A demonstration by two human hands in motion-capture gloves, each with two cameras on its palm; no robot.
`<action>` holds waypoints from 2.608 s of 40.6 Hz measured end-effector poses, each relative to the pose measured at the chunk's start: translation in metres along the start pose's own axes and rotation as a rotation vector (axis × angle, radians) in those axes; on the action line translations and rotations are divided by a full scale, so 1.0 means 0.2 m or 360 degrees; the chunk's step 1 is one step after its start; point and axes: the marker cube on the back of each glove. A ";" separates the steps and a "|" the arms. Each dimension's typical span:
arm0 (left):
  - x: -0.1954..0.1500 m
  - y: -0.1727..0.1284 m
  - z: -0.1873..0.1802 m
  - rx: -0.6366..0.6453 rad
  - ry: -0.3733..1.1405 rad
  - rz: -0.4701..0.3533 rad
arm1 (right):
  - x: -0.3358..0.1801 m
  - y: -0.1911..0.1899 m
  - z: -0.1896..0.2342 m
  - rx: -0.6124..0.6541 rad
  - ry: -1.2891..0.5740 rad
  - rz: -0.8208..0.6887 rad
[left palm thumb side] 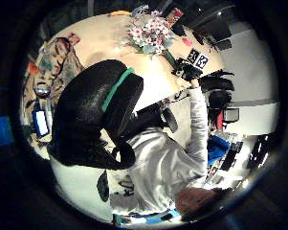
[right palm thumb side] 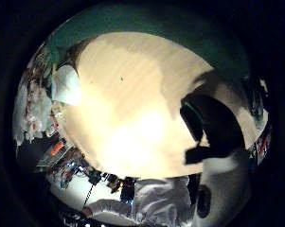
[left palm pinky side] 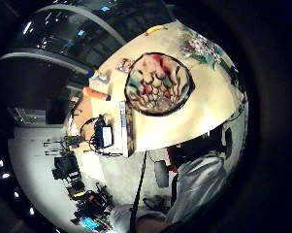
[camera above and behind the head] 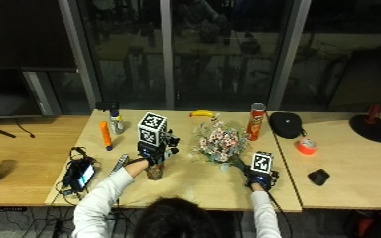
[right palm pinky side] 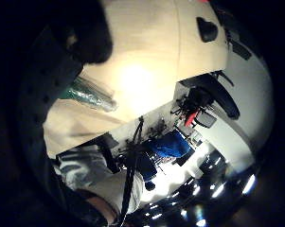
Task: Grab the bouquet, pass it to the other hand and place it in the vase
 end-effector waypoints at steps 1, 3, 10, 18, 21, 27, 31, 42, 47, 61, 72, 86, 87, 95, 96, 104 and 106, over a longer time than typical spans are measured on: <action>0.00 0.01 -0.01 -0.0004 0.0005 -0.0004 | -0.01 0.01 0.00 -0.0003 0.0028 0.0008; -0.01 0.02 -0.02 -0.0002 0.0011 -0.0013 | -0.03 0.03 0.01 -0.0009 0.0068 0.0025; -0.02 0.06 -0.03 0.0004 -0.0002 -0.0029 | -0.10 0.08 0.01 -0.0084 0.0114 -0.0023; -0.06 0.11 -0.03 -0.0098 -0.0033 -0.0096 | -0.12 0.03 -0.01 0.0049 0.0168 -0.0040; -0.08 0.11 -0.03 -0.0107 -0.0022 -0.0123 | -0.09 0.00 -0.01 0.0047 0.0107 -0.0051; -0.11 0.09 -0.03 -0.0108 0.0039 -0.0144 | -0.02 -0.03 -0.03 0.0395 0.0087 0.0060; -0.10 0.07 -0.03 -0.0135 0.0112 -0.0136 | -0.01 -0.05 -0.07 0.0799 -0.0043 0.0073; -0.02 0.03 -0.08 -0.0096 0.0348 -0.0049 | -0.26 -0.03 -0.30 0.0832 -0.1140 -0.0424; 0.04 -0.04 -0.11 0.0008 0.0599 0.0009 | -0.35 0.01 -0.54 0.0986 -0.1400 -0.0497; 0.19 -0.27 -0.34 0.0392 0.1488 0.0023 | -0.74 0.55 -1.01 0.1019 -0.2093 -0.1062; 0.34 -0.41 -0.41 0.0323 0.2138 0.0162 | -1.04 0.79 -1.02 0.0995 -0.2210 -0.1389; 0.43 -0.43 -0.44 0.0502 0.2185 0.0187 | -1.25 0.91 -0.92 0.0931 -0.2280 -0.1507; 0.44 -0.43 -0.45 0.0509 0.2186 0.0187 | -1.26 0.91 -0.90 0.0925 -0.2281 -0.1515; 0.43 -0.47 -0.45 0.0683 0.2301 0.0065 | -1.35 0.94 -0.84 0.0984 -0.2270 -0.1768; 0.42 -0.48 -0.45 0.0723 0.2306 0.0053 | -1.37 0.94 -0.85 0.1055 -0.2257 -0.1891; 0.35 -0.50 -0.43 0.0997 0.2290 -0.0024 | -1.38 0.96 -0.82 0.0952 -0.2039 -0.2034; 0.33 -0.50 -0.44 0.1031 0.2252 -0.0014 | -1.37 0.98 -0.81 0.0902 -0.1960 -0.2091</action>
